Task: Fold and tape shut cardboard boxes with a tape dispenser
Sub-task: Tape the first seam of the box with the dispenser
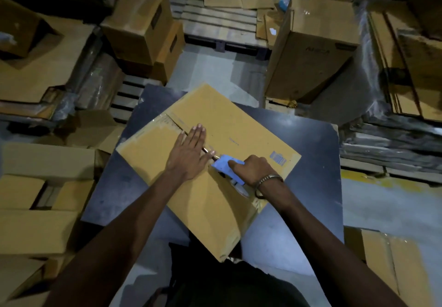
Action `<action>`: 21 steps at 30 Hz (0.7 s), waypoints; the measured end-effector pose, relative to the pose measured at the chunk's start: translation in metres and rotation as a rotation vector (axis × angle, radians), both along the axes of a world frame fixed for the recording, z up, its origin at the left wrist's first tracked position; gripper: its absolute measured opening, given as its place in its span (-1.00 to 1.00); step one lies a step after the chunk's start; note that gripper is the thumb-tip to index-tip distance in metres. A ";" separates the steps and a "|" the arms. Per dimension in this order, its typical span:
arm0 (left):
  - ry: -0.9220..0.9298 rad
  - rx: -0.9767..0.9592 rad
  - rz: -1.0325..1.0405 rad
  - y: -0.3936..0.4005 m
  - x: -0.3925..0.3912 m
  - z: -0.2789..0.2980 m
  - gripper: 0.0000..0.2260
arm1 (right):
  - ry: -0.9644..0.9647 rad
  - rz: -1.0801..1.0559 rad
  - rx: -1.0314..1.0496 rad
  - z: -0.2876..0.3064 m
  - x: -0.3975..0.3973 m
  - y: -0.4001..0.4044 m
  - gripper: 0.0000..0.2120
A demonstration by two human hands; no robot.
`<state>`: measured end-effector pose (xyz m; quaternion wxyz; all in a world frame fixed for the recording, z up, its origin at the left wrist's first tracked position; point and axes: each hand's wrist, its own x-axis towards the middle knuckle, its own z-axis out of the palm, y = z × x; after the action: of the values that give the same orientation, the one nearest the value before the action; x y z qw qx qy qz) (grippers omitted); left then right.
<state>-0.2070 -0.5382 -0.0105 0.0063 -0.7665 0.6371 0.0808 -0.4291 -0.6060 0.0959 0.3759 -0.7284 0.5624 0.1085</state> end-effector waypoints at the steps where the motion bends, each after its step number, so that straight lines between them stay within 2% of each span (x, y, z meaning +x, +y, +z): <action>1: 0.001 -0.004 -0.002 0.000 0.000 -0.002 -0.24 | -0.004 -0.009 0.006 -0.001 -0.006 0.001 -0.44; 7: -0.014 0.004 0.009 0.001 0.000 -0.002 -0.24 | 0.074 -0.069 0.041 0.008 -0.083 0.015 -0.42; 10: -0.006 -0.004 0.006 0.003 -0.005 0.004 -0.25 | 0.084 -0.053 -0.005 0.003 -0.080 0.017 -0.46; 14: 0.045 -0.036 0.040 0.007 -0.012 0.011 -0.26 | 0.097 -0.065 -0.036 0.000 -0.068 0.017 -0.38; 19: 0.115 -0.007 -0.305 0.044 -0.072 0.021 -0.30 | 0.105 -0.099 -0.078 -0.004 -0.080 0.022 -0.44; 21: 0.089 -0.002 -0.345 0.061 -0.096 0.021 -0.27 | 0.113 -0.072 -0.087 0.000 -0.078 0.021 -0.49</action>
<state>-0.3030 -0.4776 0.0101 -0.0091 -0.6416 0.7588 0.1118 -0.5076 -0.5853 0.0961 0.3152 -0.7162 0.6126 0.1114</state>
